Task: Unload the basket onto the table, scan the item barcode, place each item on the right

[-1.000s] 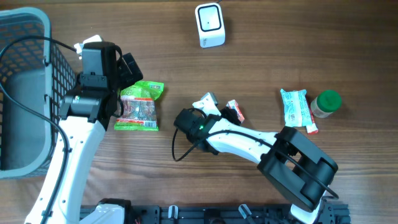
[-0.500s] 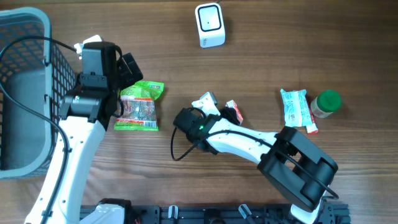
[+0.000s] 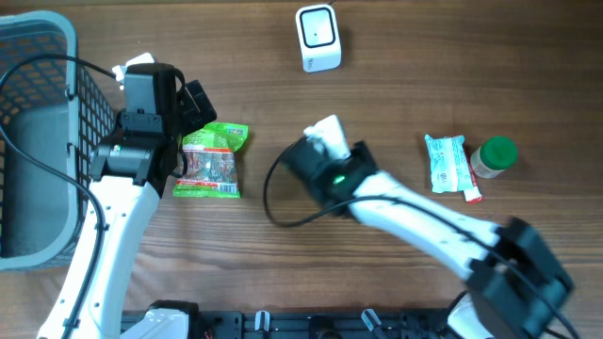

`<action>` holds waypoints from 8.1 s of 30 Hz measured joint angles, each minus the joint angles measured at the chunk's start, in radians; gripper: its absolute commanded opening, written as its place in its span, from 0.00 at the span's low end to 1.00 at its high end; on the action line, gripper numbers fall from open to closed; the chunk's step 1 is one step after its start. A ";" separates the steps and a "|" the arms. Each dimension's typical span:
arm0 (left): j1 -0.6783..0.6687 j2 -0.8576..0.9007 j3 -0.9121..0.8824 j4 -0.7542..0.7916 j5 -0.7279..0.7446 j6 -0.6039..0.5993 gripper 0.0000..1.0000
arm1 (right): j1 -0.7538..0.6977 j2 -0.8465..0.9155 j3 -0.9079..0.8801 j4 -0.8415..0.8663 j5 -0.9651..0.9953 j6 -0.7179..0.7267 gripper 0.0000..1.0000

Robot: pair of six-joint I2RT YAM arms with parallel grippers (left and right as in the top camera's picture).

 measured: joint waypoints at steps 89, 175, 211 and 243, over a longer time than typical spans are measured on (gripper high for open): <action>0.000 0.000 0.000 0.000 0.000 0.000 1.00 | -0.259 0.094 0.000 0.042 -0.577 -0.090 0.30; 0.000 0.000 0.000 0.000 0.000 0.000 1.00 | -0.522 -0.114 -0.302 0.225 -1.118 0.042 0.04; 0.000 0.000 0.000 0.000 0.000 0.000 1.00 | -0.537 -0.114 -0.299 0.277 -0.991 0.091 0.04; 0.000 0.000 0.000 0.000 0.000 0.000 1.00 | -0.537 -0.114 -0.299 0.223 -1.041 0.091 0.04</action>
